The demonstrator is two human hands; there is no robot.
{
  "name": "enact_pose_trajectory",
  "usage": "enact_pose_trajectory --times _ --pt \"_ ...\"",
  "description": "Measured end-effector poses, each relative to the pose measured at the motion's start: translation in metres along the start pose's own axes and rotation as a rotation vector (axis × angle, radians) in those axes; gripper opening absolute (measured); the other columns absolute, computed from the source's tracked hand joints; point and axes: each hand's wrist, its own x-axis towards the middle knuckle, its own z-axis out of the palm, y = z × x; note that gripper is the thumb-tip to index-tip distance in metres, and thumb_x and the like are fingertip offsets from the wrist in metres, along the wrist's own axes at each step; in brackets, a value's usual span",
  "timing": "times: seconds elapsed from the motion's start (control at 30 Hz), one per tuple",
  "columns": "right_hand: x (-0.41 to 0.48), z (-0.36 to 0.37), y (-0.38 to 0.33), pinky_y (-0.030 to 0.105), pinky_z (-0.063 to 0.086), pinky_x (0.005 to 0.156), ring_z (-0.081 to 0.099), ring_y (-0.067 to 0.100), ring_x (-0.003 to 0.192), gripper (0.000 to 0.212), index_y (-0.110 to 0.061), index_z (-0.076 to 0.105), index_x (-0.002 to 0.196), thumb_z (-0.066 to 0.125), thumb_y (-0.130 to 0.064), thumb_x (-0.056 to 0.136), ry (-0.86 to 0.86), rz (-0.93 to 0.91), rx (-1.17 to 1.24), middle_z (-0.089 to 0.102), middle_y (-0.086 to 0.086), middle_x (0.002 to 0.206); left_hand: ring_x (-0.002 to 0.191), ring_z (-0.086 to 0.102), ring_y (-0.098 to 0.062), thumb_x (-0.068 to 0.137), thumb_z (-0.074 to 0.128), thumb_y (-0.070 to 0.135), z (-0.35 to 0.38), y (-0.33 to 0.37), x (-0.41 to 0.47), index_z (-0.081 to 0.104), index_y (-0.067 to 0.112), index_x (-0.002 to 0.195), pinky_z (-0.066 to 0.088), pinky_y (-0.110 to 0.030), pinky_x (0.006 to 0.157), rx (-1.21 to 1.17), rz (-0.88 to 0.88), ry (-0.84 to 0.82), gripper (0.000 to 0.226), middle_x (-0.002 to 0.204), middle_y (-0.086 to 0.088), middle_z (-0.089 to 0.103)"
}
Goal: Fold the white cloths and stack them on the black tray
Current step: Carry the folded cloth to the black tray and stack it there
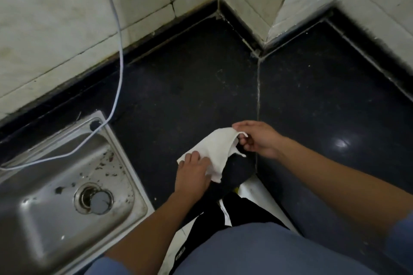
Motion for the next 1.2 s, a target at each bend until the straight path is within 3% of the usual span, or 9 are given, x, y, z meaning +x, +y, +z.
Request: enact_pose_trajectory --times 0.17,0.27,0.37,0.47,0.6,0.73,0.87,1.07,1.2 --pt "-0.006 -0.026 -0.011 0.023 0.046 0.064 0.071 0.017 0.088 0.028 -0.009 0.069 0.106 0.052 0.003 0.088 -0.024 -0.044 0.014 0.075 0.007 0.097 0.098 0.048 -0.027 0.09 0.051 0.018 -0.001 -0.007 0.01 0.061 0.01 0.094 0.045 -0.039 0.079 -0.088 0.041 0.012 0.013 0.104 -0.008 0.052" --pt "-0.007 -0.026 -0.017 0.023 0.049 0.068 0.07 0.014 0.095 0.029 -0.013 0.07 0.108 0.068 0.0 0.081 -0.006 -0.115 -0.182 0.075 0.003 0.099 0.077 0.052 -0.02 0.085 0.057 0.011 -0.021 -0.017 0.014 0.057 0.011 0.078 0.045 -0.034 0.068 -0.509 -0.105 -0.037 0.007 0.08 -0.004 0.057" --pt "0.003 -0.012 -0.026 0.021 0.049 0.06 0.072 0.014 0.08 0.016 -0.009 0.071 0.096 0.074 -0.012 0.081 0.093 -0.19 -0.251 0.075 0.007 0.087 0.06 0.05 -0.017 0.082 0.058 0.001 -0.047 -0.025 0.023 0.056 0.012 0.069 0.042 -0.029 0.059 -0.982 -0.426 -0.056 0.017 0.064 -0.006 0.055" --pt "0.024 0.007 -0.035 0.023 0.046 0.058 0.068 0.013 0.069 0.013 -0.006 0.067 0.095 0.068 -0.015 0.087 0.14 -0.23 -0.226 0.072 0.009 0.086 0.066 0.054 -0.019 0.089 0.055 0.007 -0.062 -0.037 0.035 0.058 0.008 0.08 0.049 -0.033 0.063 -1.191 -0.677 -0.065 0.009 0.075 -0.011 0.058" --pt "0.039 0.022 -0.025 0.03 0.053 0.069 0.065 0.018 0.09 0.046 -0.015 0.052 0.131 0.066 -0.021 0.088 0.151 -0.263 -0.492 0.063 0.007 0.113 0.086 0.063 -0.022 0.091 0.06 0.031 -0.06 -0.051 0.041 0.059 0.008 0.102 0.055 -0.036 0.072 -1.381 -0.859 0.055 0.025 0.098 -0.009 0.066" --pt "0.023 0.01 0.012 0.038 0.049 0.09 0.052 0.021 0.114 0.045 -0.021 0.048 0.135 0.058 -0.027 0.091 0.234 -0.573 -1.134 0.052 0.004 0.129 0.096 0.06 -0.022 0.081 0.074 0.03 -0.045 -0.043 0.023 0.051 0.012 0.112 0.05 -0.032 0.07 -1.241 -0.803 0.11 0.043 0.106 -0.003 0.059" --pt "0.01 -0.014 0.046 0.035 0.047 0.092 0.035 0.02 0.126 0.04 -0.024 0.053 0.132 0.052 -0.029 0.092 0.022 -0.618 -1.574 0.04 -0.001 0.14 0.095 0.059 -0.024 0.075 0.073 0.003 -0.019 -0.036 0.014 0.05 0.011 0.104 0.051 -0.036 0.077 -1.057 -0.734 0.039 0.038 0.108 -0.009 0.06" --pt "0.007 -0.005 0.042 0.035 0.046 0.09 0.038 0.02 0.126 0.041 -0.021 0.053 0.133 0.051 -0.03 0.093 0.047 -0.641 -1.589 0.041 0.0 0.139 0.1 0.058 -0.022 0.084 0.066 0.01 -0.03 -0.052 0.033 0.052 0.006 0.116 0.049 -0.034 0.083 -1.152 -0.796 0.302 0.035 0.117 -0.011 0.059" --pt "0.004 0.006 0.045 0.033 0.047 0.075 0.049 0.019 0.11 0.026 -0.019 0.06 0.115 0.05 -0.029 0.092 0.019 -0.767 -1.627 0.052 0.0 0.116 0.107 0.054 -0.019 0.075 0.079 0.015 -0.033 -0.044 0.012 0.035 0.013 0.136 0.051 -0.035 0.083 -1.25 -0.695 0.077 0.075 0.123 0.0 0.051"
